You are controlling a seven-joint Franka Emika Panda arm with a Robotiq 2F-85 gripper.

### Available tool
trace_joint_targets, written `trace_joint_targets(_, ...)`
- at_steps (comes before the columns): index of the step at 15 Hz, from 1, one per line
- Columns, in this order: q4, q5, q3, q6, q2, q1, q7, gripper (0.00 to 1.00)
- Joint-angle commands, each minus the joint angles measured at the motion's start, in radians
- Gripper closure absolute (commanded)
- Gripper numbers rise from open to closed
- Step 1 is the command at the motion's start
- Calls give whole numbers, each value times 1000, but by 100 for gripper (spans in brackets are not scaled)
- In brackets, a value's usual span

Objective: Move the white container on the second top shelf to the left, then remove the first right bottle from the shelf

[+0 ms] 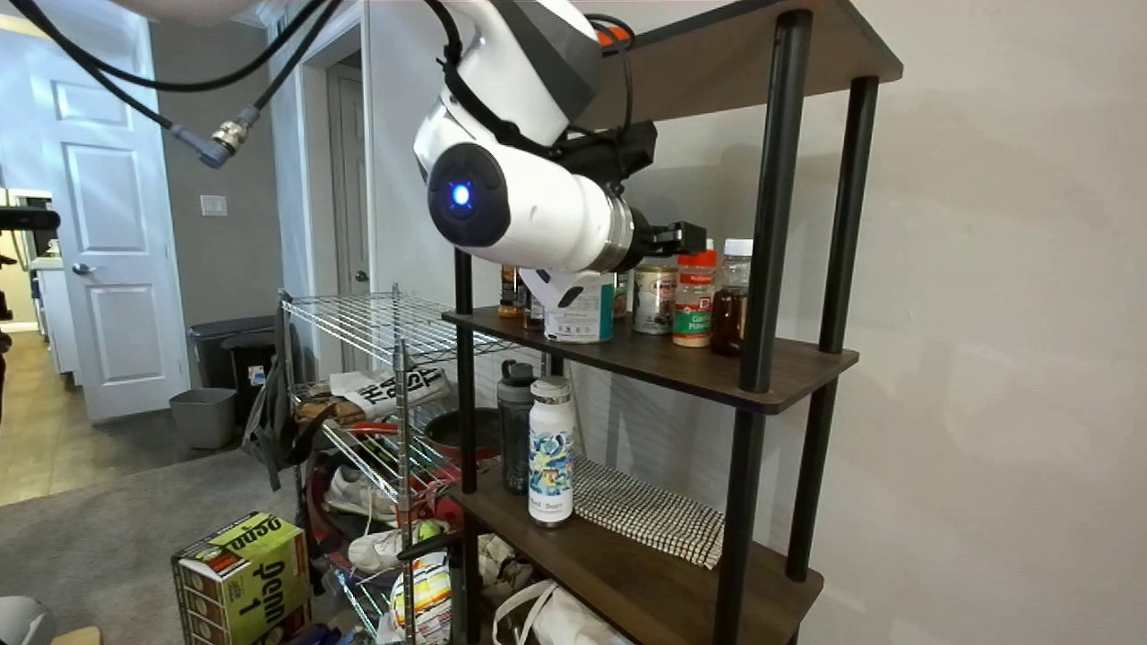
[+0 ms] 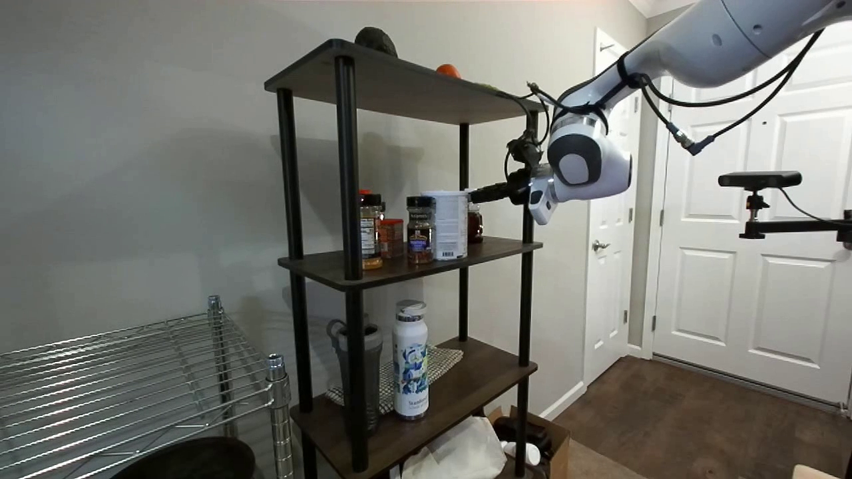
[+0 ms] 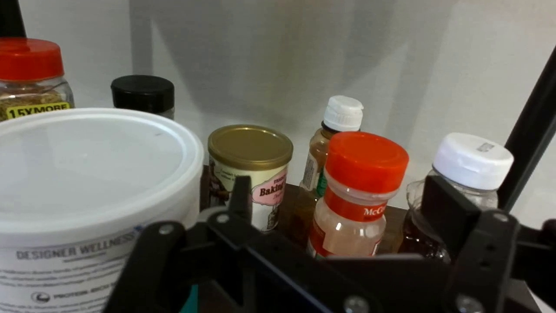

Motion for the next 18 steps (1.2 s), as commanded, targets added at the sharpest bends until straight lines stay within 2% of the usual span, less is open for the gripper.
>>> trace_joint_targets(1, 30, 71, -2, 14, 32, 0, -48, 0)
trace_joint_targets(11, 42, 55, -57, -19, 61, -37, -11, 0)
trace_joint_targets(18, 163, 87, -46, 54, 127, -23, -6, 0)
